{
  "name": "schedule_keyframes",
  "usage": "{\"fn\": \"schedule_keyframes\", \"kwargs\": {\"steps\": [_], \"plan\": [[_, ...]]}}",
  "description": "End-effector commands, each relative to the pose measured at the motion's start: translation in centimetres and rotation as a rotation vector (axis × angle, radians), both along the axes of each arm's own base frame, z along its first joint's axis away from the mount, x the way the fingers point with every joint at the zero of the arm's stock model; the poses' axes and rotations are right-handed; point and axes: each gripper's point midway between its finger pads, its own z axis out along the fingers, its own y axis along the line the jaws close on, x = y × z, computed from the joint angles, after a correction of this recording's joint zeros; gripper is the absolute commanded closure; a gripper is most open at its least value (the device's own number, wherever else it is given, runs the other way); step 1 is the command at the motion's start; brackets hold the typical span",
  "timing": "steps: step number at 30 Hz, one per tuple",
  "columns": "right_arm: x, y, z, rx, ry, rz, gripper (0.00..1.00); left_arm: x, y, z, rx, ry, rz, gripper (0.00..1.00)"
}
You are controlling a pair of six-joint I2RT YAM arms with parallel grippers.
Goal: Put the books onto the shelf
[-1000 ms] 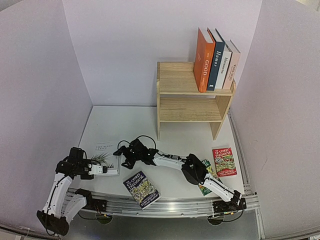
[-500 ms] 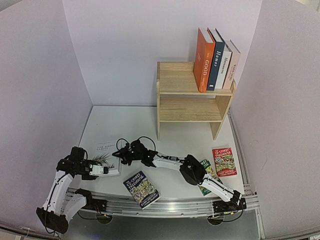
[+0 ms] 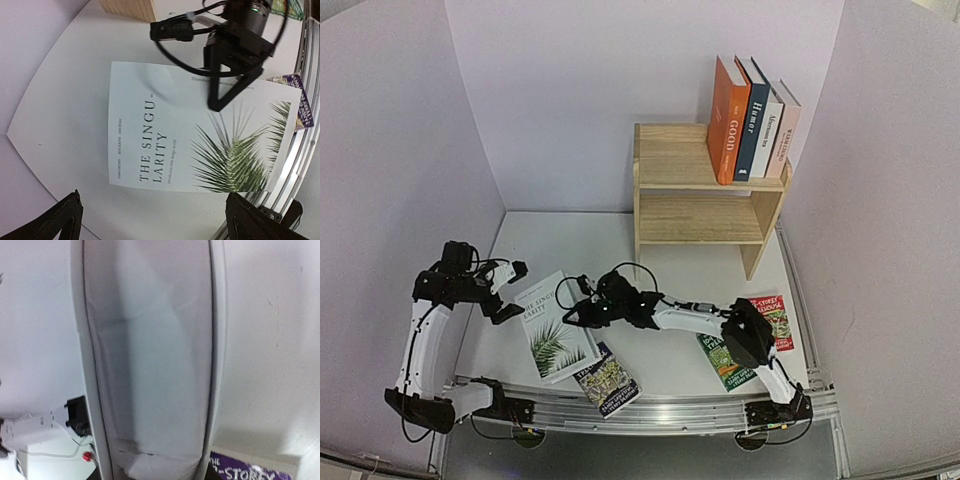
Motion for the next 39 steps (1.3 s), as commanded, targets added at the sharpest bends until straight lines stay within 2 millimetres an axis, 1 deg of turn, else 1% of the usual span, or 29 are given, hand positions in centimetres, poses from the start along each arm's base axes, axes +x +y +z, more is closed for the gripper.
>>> {"fn": "schedule_keyframes", "kwargs": {"steps": [1, 2, 6, 8, 12, 14, 16, 20, 22, 25, 28, 31, 33, 36, 39], "plan": [[-2.5, -3.9, 11.0, 0.091, -0.519, 0.156, 0.98, -2.2, -2.5, 3.8, -0.167, 0.060, -0.082, 0.00], [-2.9, -4.6, 11.9, 0.092, -0.576, 0.172, 0.99, -2.7, -2.8, 4.3, -0.173, 0.056, -0.124, 0.00], [-3.6, -6.6, 13.3, 0.066, -0.747, 0.235, 1.00, -3.3, -2.9, 5.9, -0.157, 0.002, -0.183, 0.00], [-3.8, -6.9, 14.2, 0.057, -0.805, 0.258, 1.00, -4.1, -3.1, 6.6, -0.155, 0.004, -0.214, 0.00], [-4.8, -7.0, 15.2, 0.002, -0.957, 0.320, 1.00, -4.6, -3.5, 8.6, -0.198, 0.034, -0.203, 0.00], [-5.4, -7.0, 15.6, 0.012, -0.990, 0.346, 1.00, -5.8, -3.9, 9.1, -0.224, 0.091, -0.239, 0.00], [-5.7, -7.0, 16.4, 0.032, -1.023, 0.362, 1.00, -6.2, -4.2, 9.3, -0.250, 0.128, -0.229, 0.00], [-6.0, -6.4, 18.2, 0.068, -1.097, 0.382, 1.00, -7.5, -4.7, 7.8, -0.240, 0.185, -0.254, 0.02], [-6.0, -6.1, 18.7, 0.081, -1.122, 0.389, 1.00, -8.0, -5.1, 7.7, -0.253, 0.214, -0.261, 0.03], [-5.7, -5.8, 18.6, 0.074, -1.147, 0.391, 1.00, -8.7, -6.0, 8.6, -0.298, 0.234, -0.280, 0.03], [-5.3, -6.1, 17.9, 0.038, -1.180, 0.393, 1.00, -9.1, -6.2, 9.3, -0.318, 0.220, -0.294, 0.03], [-4.5, -7.3, 16.5, -0.041, -1.224, 0.378, 1.00, -8.6, -6.2, 9.9, -0.317, 0.215, -0.271, 0.03], [-4.0, -8.3, 16.0, -0.082, -1.241, 0.364, 1.00, -8.9, -6.3, 10.0, -0.328, 0.212, -0.282, 0.03], [-3.5, -8.8, 16.4, -0.092, -1.260, 0.353, 1.00, -9.9, -6.4, 9.6, -0.340, 0.198, -0.327, 0.01], [-3.5, -8.5, 17.7, -0.073, -1.289, 0.349, 1.00, -10.0, -6.5, 9.1, -0.344, 0.225, -0.327, 0.00]]}}
